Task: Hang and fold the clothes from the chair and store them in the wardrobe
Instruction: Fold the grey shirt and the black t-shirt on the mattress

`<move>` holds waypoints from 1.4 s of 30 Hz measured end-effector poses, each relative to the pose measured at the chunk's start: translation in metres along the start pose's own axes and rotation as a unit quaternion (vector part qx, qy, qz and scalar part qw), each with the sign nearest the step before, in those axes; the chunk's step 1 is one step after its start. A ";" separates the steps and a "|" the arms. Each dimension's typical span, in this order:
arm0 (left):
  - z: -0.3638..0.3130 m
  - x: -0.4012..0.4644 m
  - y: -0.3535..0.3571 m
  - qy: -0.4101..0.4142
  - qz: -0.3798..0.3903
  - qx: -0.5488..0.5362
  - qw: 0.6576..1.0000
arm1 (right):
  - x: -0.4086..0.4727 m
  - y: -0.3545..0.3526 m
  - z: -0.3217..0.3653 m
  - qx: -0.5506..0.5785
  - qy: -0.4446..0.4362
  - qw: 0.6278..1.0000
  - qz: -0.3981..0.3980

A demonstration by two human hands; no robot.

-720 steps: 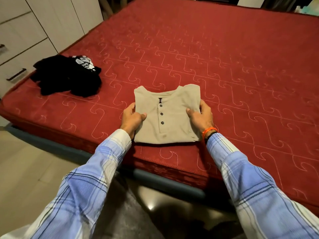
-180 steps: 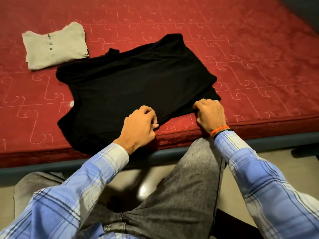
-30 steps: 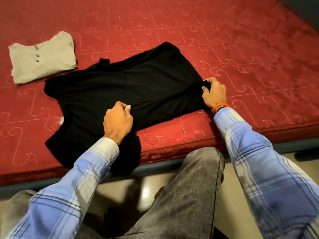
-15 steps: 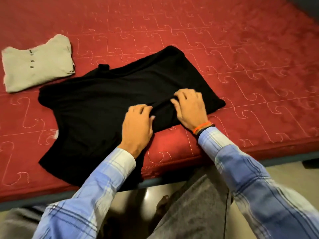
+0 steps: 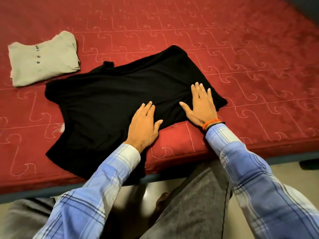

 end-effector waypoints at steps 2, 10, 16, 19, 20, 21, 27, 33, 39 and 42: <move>0.001 -0.008 -0.009 0.006 -0.018 -0.029 0.999 | -0.011 -0.005 0.023 0.027 -0.038 0.998 -0.039; 0.048 -0.078 -0.050 0.021 -0.119 -0.055 0.991 | -0.062 -0.017 0.122 0.157 -0.087 0.979 -0.094; 0.115 -0.132 -0.068 -0.025 -0.106 -0.059 0.992 | -0.076 0.011 0.165 0.275 0.037 0.960 0.041; 0.138 -0.153 -0.078 -0.042 -0.095 -0.099 0.990 | -0.074 0.020 0.178 0.275 0.085 0.953 0.093; 0.145 -0.158 -0.080 -0.043 -0.085 -0.108 0.990 | -0.073 0.021 0.180 0.276 0.100 0.949 0.112; 0.150 -0.162 -0.082 -0.043 -0.073 -0.114 0.990 | -0.072 0.023 0.182 0.282 0.114 0.943 0.133; 0.176 -0.175 -0.092 -0.045 -0.011 -0.181 0.982 | -0.057 0.034 0.196 0.409 0.117 0.882 0.201; 0.185 -0.172 -0.094 0.010 0.040 -0.155 0.987 | -0.057 0.026 0.208 0.571 0.141 0.766 0.259; 0.187 -0.176 -0.099 0.038 -0.048 -0.166 0.984 | -0.042 0.025 0.213 0.564 0.167 0.762 0.272; 0.192 -0.182 -0.101 0.006 -0.096 -0.194 0.976 | -0.035 0.026 0.218 0.582 0.202 0.731 0.295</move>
Point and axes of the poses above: each hand's wrist, its own x-axis towards the middle knuckle, its own y-axis out of the palm, z = x × y, the point moved 5 cm from there along x, towards the middle knuckle, and after that the axes turned 8 degrees about z, right-handed, at the moved point
